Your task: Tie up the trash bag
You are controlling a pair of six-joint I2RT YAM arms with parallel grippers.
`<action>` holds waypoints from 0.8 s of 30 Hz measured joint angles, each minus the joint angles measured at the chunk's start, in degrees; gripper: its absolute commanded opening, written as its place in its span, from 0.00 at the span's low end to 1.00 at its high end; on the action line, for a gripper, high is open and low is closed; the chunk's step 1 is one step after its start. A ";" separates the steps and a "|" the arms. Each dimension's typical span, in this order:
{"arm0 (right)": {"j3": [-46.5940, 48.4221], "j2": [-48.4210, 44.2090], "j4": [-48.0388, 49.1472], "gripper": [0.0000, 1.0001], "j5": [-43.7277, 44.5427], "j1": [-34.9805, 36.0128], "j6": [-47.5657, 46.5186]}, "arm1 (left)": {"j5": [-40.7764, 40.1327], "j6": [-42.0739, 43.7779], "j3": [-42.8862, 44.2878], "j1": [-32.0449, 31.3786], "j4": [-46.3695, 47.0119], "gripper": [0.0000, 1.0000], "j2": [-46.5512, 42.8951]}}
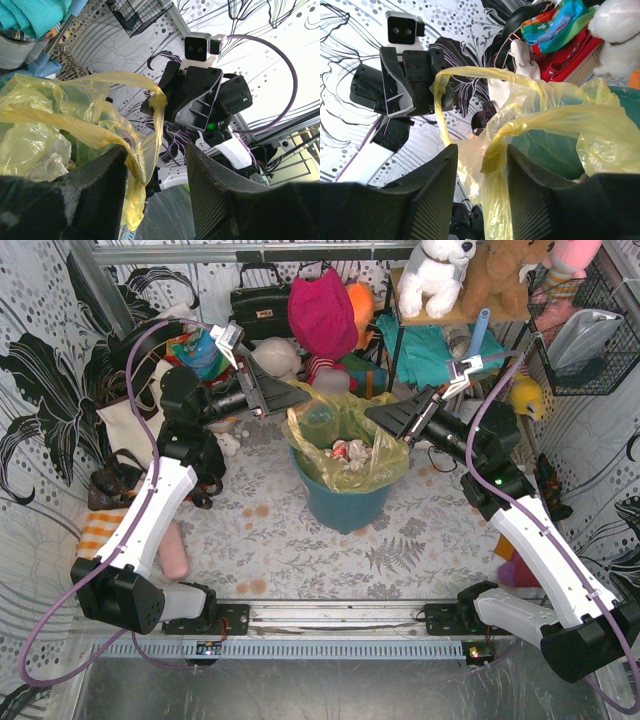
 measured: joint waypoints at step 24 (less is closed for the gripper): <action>23.56 12.15 9.25 0.50 -1.05 0.00 -0.74 | 2.32 -11.74 24.37 0.00 14.36 0.47 9.16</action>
